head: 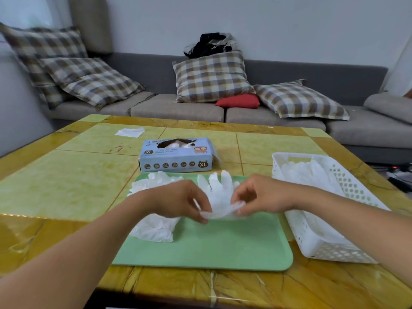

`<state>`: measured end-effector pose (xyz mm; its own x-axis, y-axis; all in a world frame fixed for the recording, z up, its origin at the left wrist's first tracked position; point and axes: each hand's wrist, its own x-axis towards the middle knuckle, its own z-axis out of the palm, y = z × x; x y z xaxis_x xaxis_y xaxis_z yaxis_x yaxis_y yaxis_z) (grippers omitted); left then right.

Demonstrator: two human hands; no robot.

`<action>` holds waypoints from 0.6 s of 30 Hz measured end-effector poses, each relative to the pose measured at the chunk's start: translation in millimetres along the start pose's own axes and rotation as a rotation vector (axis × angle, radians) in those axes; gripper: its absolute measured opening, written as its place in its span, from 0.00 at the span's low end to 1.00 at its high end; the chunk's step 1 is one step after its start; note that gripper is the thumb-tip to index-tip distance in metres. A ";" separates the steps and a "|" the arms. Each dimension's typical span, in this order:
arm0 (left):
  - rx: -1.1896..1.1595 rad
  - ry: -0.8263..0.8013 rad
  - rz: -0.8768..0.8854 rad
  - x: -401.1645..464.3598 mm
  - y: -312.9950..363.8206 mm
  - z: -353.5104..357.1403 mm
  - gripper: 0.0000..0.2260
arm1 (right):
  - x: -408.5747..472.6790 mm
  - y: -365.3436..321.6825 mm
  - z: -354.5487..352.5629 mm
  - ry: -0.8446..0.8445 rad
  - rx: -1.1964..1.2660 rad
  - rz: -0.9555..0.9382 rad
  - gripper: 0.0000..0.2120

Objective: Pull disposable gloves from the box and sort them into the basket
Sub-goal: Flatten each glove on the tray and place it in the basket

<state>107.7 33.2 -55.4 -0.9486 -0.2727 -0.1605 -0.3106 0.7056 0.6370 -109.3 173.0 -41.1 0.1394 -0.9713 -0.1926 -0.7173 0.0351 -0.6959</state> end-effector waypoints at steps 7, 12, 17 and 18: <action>0.112 -0.300 -0.042 -8.8 9.9 8.6 0.11 | -5.4 -9.4 7.7 -0.229 -0.145 0.056 0.09; 0.095 0.188 -0.041 -18.5 0.2 -13.1 0.04 | 20.4 -4.7 30.4 -0.052 -0.452 0.121 0.30; 0.300 0.420 -0.163 -38.8 -37.1 -21.0 0.08 | 48.8 -13.7 34.5 0.063 -0.552 0.261 0.39; 0.273 0.415 -0.155 -40.1 -38.5 -16.8 0.10 | 51.6 -13.7 31.9 0.082 -0.514 0.301 0.39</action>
<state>158.7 6.0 -60.9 -0.8033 -0.5852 0.1104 -0.5028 0.7659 0.4008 -70.6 129.9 -63.6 -0.1598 -0.9519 -0.2614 -0.9581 0.2134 -0.1913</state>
